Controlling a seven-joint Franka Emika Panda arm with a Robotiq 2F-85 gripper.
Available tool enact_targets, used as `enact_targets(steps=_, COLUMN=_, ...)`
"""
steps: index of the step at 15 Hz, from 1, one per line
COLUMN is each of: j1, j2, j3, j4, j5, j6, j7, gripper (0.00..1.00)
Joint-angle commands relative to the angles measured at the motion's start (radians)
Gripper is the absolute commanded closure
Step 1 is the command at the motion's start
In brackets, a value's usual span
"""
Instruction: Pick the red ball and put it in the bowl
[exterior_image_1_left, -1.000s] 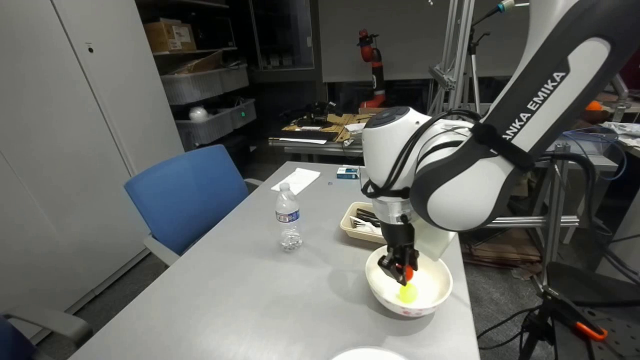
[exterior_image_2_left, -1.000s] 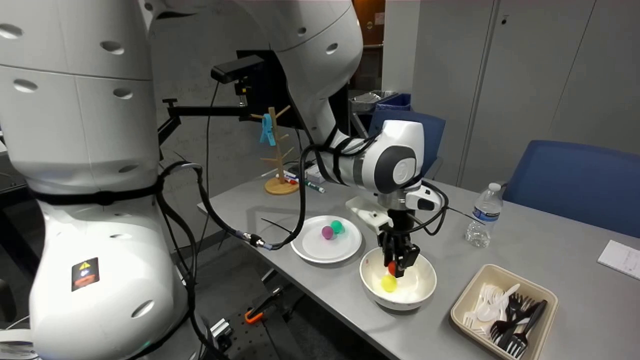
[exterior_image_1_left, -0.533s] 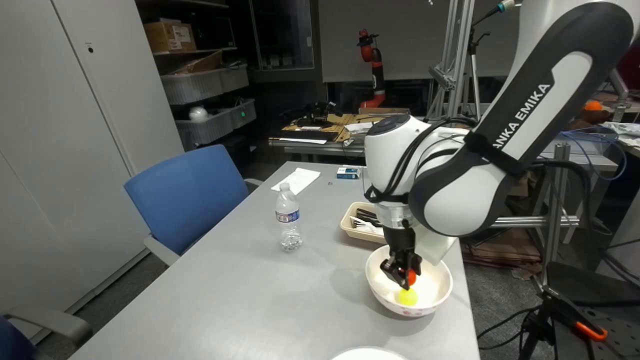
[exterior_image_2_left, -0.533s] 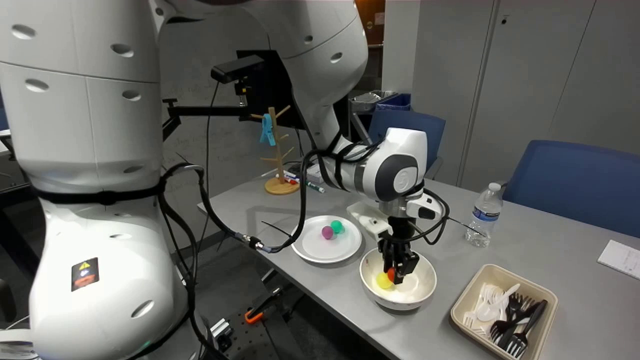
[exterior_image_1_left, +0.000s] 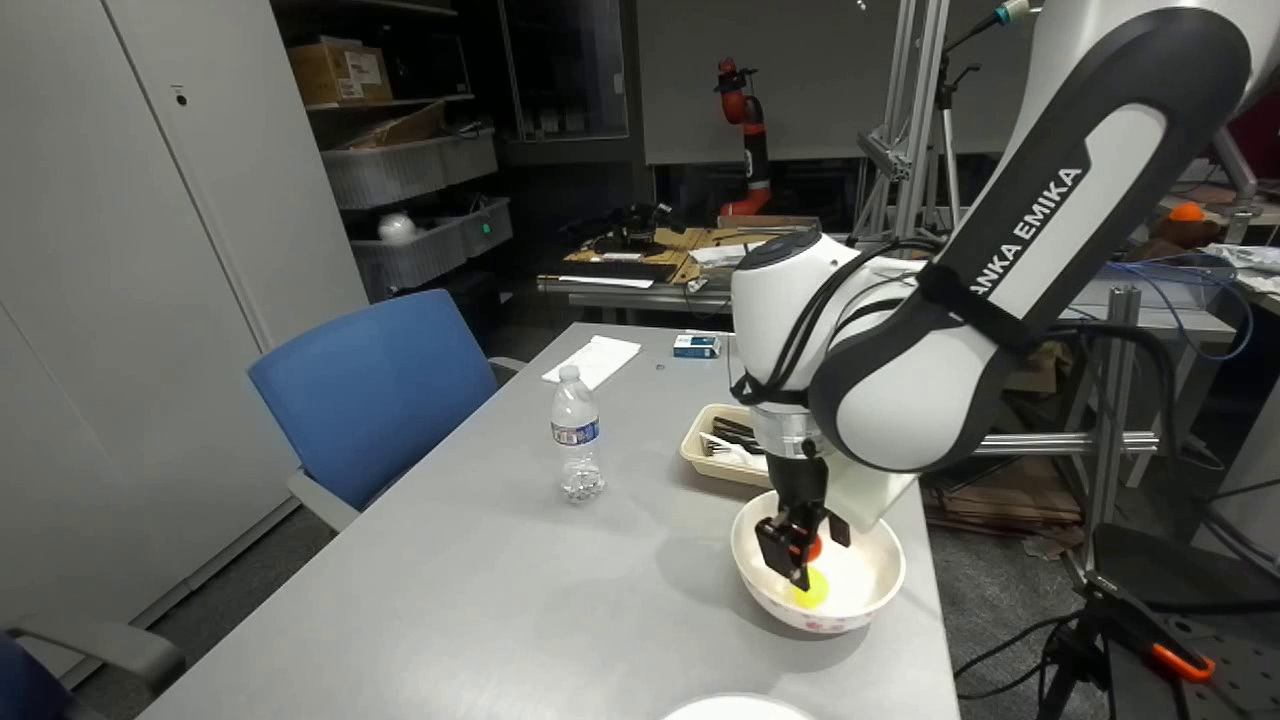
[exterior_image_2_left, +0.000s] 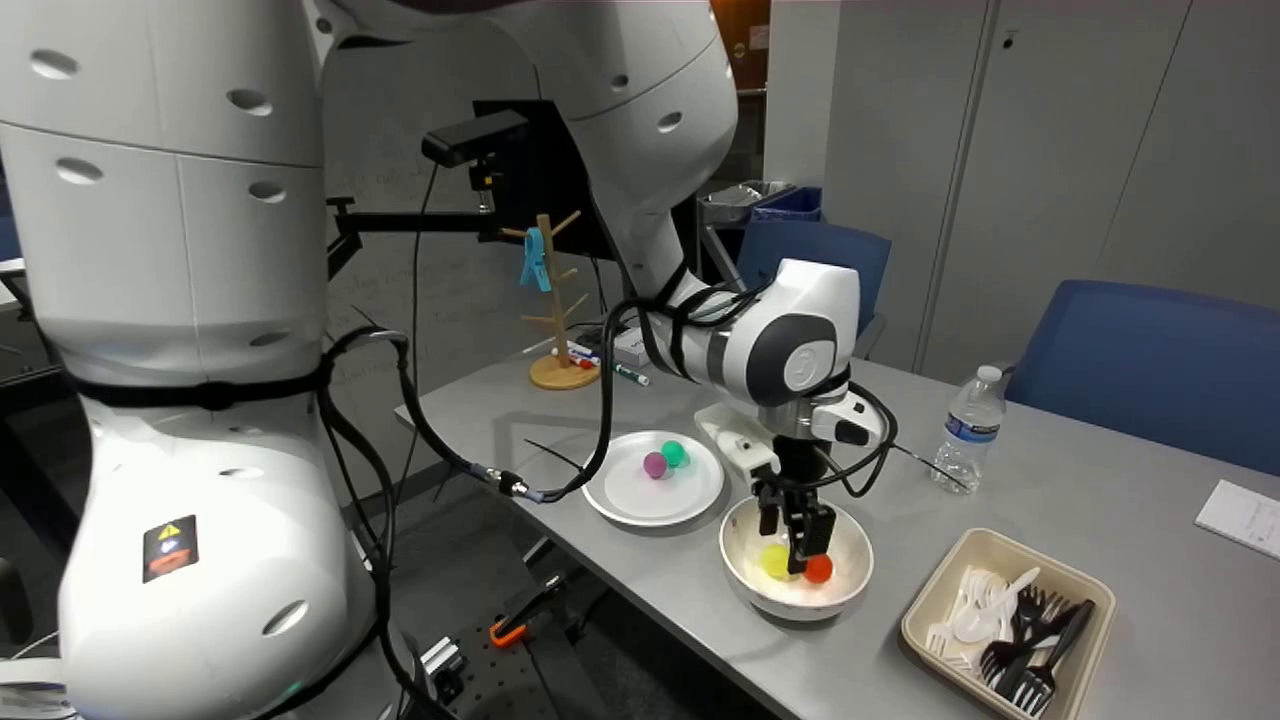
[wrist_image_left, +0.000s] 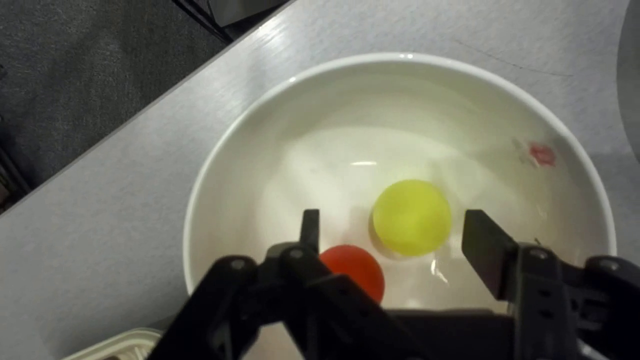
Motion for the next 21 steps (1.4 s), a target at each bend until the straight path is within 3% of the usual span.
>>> enact_targets(steps=1, j1=-0.005, j2=0.011, j3=0.001, j4=0.003, j5=0.049, j6=0.030, j7=-0.039, gripper=0.00)
enact_targets(steps=9, j1=-0.005, j2=0.015, j3=0.001, j4=0.001, j5=0.060, j6=0.067, j7=-0.047, gripper=0.00)
enact_targets(steps=17, j1=0.003, j2=0.041, j3=-0.011, j4=-0.005, j5=0.046, j6=0.232, j7=-0.073, gripper=0.00)
enact_targets(steps=21, j1=-0.008, j2=0.043, j3=0.004, j4=-0.005, j5=0.072, j6=0.210, j7=-0.115, gripper=0.00)
